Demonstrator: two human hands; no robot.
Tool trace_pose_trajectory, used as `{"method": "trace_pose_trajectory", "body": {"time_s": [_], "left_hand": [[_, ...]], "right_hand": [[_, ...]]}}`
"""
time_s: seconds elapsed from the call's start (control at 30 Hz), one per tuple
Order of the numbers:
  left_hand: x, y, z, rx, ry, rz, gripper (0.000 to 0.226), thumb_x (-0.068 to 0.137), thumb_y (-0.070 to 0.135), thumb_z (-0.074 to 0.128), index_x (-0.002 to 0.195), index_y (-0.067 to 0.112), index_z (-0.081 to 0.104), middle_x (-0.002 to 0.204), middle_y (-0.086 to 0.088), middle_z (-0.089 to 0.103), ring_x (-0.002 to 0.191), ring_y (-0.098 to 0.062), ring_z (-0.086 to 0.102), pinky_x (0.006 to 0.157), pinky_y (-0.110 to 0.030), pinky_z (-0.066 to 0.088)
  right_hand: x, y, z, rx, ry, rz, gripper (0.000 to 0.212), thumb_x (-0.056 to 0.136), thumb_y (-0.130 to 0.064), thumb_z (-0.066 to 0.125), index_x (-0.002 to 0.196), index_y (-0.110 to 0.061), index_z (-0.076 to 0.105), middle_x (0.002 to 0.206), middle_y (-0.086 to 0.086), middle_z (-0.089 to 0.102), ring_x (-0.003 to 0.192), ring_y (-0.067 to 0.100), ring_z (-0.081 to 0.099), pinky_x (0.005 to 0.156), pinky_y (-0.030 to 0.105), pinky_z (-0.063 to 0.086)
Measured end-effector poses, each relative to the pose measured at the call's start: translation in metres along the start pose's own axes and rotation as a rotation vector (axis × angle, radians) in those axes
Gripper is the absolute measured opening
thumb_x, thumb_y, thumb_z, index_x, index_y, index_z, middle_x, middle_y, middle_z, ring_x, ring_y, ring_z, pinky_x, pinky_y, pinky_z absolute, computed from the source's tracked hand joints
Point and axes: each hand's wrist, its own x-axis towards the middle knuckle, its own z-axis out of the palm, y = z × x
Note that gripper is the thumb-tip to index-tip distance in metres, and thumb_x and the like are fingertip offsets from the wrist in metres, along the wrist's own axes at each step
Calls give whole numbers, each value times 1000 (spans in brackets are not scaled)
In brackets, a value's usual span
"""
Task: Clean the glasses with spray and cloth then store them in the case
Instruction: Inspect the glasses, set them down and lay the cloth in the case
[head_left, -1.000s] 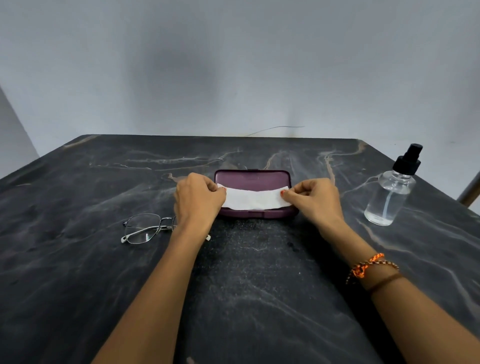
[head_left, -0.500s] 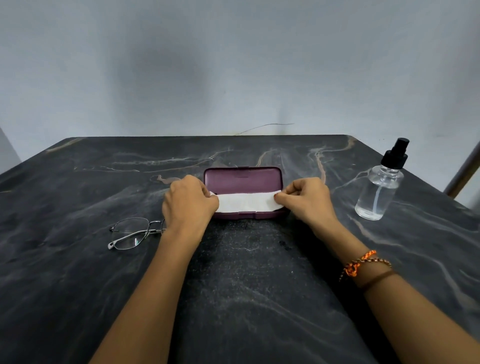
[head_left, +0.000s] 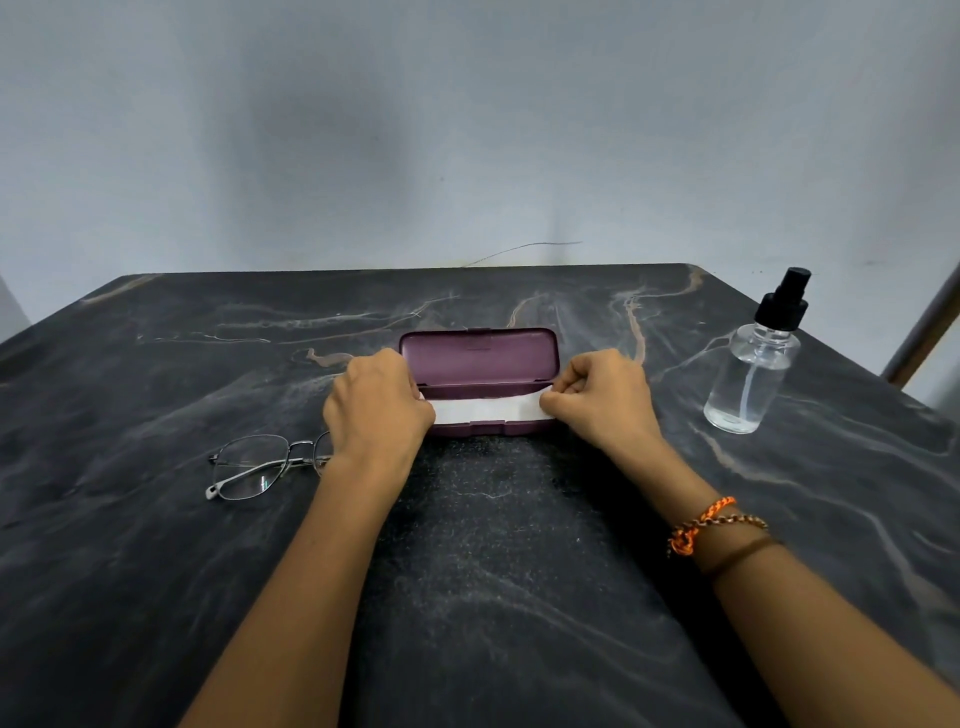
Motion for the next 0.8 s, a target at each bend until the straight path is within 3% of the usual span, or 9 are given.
{"method": "trace_pose_trajectory", "body": {"time_s": [0.17,0.3,0.43,0.53,0.8], "left_hand": [[-1,0,-1,-24,39,39,27,74,4,64,100,12,65,99,-11,65,91,-32,59,70,-35,45],[-1,-4,-3,8,42,48,33,75,5,68,106,15,62,114,-11,51,93,-28,55,64,-28,35],[0,-5,-3,53,33,22,23,76,8,68,98,11,64,103,-11,60,92,-31,56,65,-33,37],[2,-6,-3,75,18,-10,19,76,11,68,95,13,66,93,-8,67,90,-30,60,64,-32,37],[1,-6,-3,81,45,-9,19,77,10,68,92,21,69,93,-6,69,92,-29,60,64,-32,38]], "right_hand": [[-1,1,1,-14,4,-22,11,65,-7,67,61,-14,60,49,-8,51,56,12,54,59,21,40],[-1,2,2,-6,34,-14,18,67,-11,70,83,-11,61,62,0,56,63,15,55,56,22,37],[-1,3,1,10,21,3,16,70,-8,67,84,-12,61,56,-4,50,60,14,52,53,20,35],[0,3,1,6,-1,26,11,72,-3,61,81,-9,65,54,-6,49,65,15,52,62,20,36],[0,3,-2,-109,-41,-49,19,76,-3,53,79,-12,70,52,-11,43,58,14,47,65,22,38]]}}
